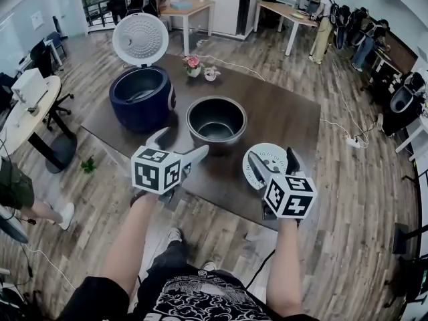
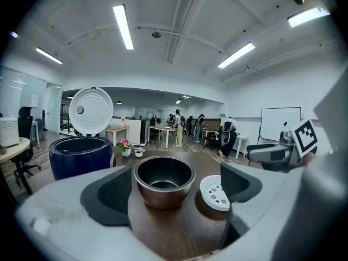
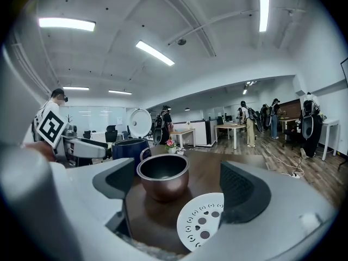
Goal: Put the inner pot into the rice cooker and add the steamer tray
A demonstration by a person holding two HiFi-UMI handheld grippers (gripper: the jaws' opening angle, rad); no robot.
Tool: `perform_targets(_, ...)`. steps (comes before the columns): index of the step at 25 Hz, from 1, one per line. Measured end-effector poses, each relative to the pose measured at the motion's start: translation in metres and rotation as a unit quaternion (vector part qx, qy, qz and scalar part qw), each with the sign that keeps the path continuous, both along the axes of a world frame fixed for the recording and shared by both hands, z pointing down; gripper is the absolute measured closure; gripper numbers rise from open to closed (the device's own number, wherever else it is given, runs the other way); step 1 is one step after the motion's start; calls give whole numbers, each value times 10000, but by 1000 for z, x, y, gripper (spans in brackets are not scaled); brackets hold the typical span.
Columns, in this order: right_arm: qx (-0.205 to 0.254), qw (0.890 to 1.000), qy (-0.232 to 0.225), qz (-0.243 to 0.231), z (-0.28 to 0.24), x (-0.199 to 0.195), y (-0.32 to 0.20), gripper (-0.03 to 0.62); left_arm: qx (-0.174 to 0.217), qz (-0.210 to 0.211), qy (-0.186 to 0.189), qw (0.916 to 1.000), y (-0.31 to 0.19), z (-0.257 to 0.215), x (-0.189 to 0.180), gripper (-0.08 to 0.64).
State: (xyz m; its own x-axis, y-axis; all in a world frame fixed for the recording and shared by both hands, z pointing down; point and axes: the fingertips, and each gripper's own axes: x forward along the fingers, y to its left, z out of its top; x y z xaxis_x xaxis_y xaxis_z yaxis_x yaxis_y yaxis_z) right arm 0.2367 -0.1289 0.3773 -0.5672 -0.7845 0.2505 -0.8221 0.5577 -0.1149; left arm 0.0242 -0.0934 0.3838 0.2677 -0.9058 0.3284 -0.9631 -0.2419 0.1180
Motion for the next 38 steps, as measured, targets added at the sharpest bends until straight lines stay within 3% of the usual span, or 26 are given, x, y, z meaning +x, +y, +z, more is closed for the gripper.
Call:
perform_targets(8, -28, 9998, 138, 167, 10, -31, -37, 114, 90, 169, 152, 9997, -48, 9, -32, 43)
perform_targets(16, -150, 9975, 225, 651, 9, -71, -85, 114, 72, 783, 221, 9967, -121, 5, -62, 43)
perform_targets(25, -279, 9892, 361, 1390, 5, -94, -113, 114, -15, 1668, 365, 9853, -176, 8, -68, 43)
perform_targets(38, -383, 9772, 364, 2057, 10, -103, -127, 115, -96, 2345, 476, 9709, -209, 16, -69, 43)
